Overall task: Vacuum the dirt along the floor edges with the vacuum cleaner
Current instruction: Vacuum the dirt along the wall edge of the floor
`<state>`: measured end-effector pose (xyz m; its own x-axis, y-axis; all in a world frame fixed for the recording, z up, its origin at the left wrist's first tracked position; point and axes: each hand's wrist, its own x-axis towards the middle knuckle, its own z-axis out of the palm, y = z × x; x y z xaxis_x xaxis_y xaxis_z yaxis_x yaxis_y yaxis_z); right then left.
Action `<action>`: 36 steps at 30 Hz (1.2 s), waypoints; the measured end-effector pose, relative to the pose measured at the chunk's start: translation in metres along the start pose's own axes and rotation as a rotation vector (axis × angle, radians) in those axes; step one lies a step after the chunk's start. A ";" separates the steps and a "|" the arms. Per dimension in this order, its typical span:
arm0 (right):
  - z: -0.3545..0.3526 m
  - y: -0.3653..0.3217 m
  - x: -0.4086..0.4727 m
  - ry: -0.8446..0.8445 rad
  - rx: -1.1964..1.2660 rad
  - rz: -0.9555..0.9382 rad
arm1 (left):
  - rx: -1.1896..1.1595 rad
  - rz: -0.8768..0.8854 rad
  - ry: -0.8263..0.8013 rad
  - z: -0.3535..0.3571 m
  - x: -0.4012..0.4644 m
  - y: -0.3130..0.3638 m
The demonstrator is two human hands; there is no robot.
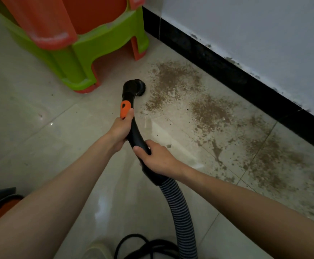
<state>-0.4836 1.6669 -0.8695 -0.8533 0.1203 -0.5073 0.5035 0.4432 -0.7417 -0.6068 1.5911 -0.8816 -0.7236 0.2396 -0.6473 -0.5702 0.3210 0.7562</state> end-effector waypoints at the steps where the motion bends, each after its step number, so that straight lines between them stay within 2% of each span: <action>1: -0.003 -0.001 0.006 0.007 -0.019 -0.008 | 0.000 0.004 0.019 0.001 0.005 0.004; 8: -0.038 -0.002 0.062 0.097 -0.089 -0.087 | -0.020 0.022 0.104 0.013 0.054 0.039; 15: -0.063 0.026 0.086 0.141 -0.076 -0.114 | 0.021 0.019 -0.023 0.042 0.087 0.052; 20: -0.085 0.043 0.099 0.201 -0.031 -0.102 | 0.117 0.077 -0.038 0.068 0.107 0.061; 27: -0.117 0.031 0.132 0.235 0.011 -0.128 | 0.083 0.107 -0.009 0.086 0.137 0.095; 36: -0.156 0.018 0.171 0.261 0.081 -0.114 | 0.070 0.140 -0.083 0.102 0.162 0.130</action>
<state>-0.6411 1.8339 -0.9013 -0.9056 0.3032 -0.2966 0.4028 0.3955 -0.8255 -0.7584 1.7655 -0.8976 -0.7579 0.3602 -0.5439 -0.4355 0.3414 0.8329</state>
